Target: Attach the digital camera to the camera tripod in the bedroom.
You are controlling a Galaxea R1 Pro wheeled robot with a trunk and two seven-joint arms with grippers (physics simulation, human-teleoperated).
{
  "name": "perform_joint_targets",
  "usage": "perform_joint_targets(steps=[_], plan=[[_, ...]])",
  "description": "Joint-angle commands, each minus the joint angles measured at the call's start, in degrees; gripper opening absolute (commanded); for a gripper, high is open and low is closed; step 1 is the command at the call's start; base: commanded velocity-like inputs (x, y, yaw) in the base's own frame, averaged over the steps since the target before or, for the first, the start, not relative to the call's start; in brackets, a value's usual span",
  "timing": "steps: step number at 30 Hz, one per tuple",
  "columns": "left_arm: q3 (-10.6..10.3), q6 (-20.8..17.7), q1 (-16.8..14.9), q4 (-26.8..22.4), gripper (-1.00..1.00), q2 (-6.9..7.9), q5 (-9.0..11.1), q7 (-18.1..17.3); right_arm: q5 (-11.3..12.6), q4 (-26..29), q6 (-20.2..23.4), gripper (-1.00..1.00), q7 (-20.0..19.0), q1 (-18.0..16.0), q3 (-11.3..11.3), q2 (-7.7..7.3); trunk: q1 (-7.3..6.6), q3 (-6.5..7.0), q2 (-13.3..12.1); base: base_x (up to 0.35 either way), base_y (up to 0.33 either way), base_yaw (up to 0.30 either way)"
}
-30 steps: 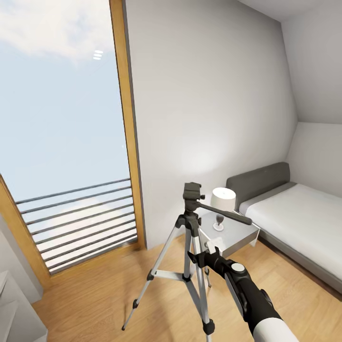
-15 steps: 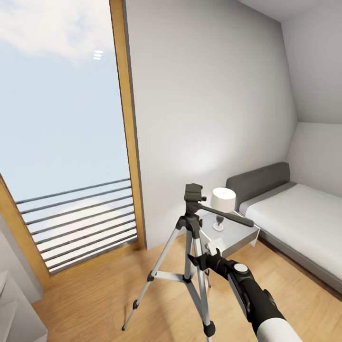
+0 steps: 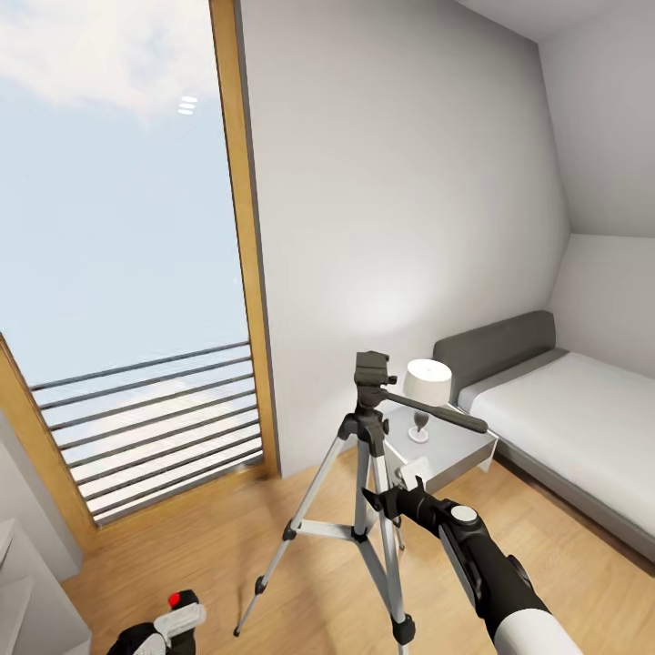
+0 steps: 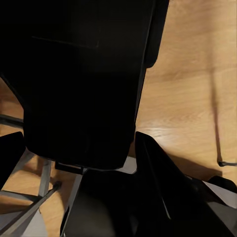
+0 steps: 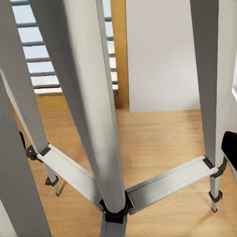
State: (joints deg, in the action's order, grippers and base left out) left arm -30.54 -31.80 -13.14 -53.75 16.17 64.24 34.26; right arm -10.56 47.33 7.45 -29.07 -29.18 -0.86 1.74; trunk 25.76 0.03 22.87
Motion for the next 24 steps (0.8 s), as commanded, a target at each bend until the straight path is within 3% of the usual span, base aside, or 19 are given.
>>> perform_joint_targets(steps=[1,16,20,21,24], plan=[[0.06,-0.36,-0.04,-0.39,-1.00,0.04,0.37,1.05,-0.36,0.07,0.29,1.00,-0.20,0.00,-0.11,0.02,0.03,-0.03,0.05,0.000,0.000,0.000],[0.65,-0.88,-0.04,-0.76,-1.00,0.18,0.36,2.02,-0.41,0.01,0.36,1.00,-0.20,0.00,-0.11,-0.03,0.03,-0.03,0.05,0.000,0.000,0.000],[0.86,-0.85,-0.05,-0.82,-1.00,0.25,0.36,2.11,-1.46,-0.04,0.36,1.00,-0.20,0.00,-0.11,-0.06,0.03,-0.03,0.05,0.000,0.000,0.000],[0.88,-0.86,-0.04,-0.82,-1.00,0.26,0.36,2.12,-1.66,-0.04,0.36,-1.00,-0.21,0.00,-0.11,-0.05,0.03,-0.03,0.05,0.000,0.000,0.000],[0.91,-0.85,-0.06,-0.80,-1.00,0.26,0.36,2.14,-1.93,-0.05,0.37,-1.00,-0.27,0.00,-0.11,-0.07,0.03,-0.03,0.05,0.000,0.000,0.000]])
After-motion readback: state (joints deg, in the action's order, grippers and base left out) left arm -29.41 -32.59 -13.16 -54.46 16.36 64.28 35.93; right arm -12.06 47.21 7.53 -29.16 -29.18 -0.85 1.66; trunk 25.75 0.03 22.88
